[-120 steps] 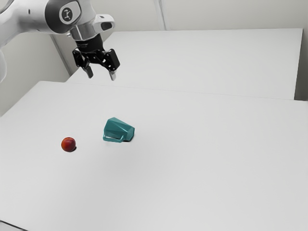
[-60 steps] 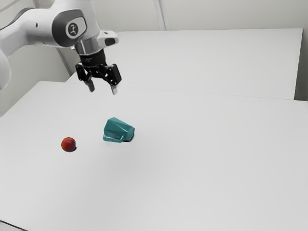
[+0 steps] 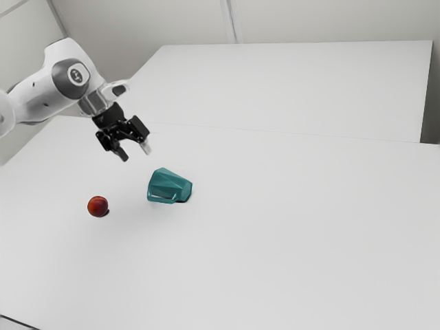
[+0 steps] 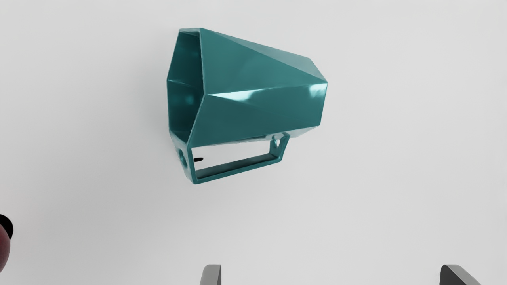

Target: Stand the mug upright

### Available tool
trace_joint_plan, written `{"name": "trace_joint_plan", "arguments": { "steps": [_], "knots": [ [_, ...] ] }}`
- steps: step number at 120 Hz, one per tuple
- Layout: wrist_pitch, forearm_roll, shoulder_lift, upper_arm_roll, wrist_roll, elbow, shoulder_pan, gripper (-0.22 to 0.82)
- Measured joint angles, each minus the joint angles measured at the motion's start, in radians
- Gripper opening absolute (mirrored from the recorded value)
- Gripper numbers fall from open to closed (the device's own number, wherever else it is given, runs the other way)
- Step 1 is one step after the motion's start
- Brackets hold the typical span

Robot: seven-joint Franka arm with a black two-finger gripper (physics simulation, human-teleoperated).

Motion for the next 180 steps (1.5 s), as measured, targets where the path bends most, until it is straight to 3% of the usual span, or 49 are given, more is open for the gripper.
{"name": "trace_joint_plan", "arguments": {
  "steps": [42,101,162,180],
  "knots": [
    [0.014,-0.221,0.297,0.005,0.292,0.168,0.121,0.60],
    [-0.077,-0.416,0.413,-0.001,0.516,0.170,0.122,0.60],
    [-0.154,-0.485,0.441,-0.003,0.622,0.176,0.137,0.01],
    [-0.164,-0.491,0.436,-0.006,0.641,0.177,0.137,-0.10]
  ]
}}
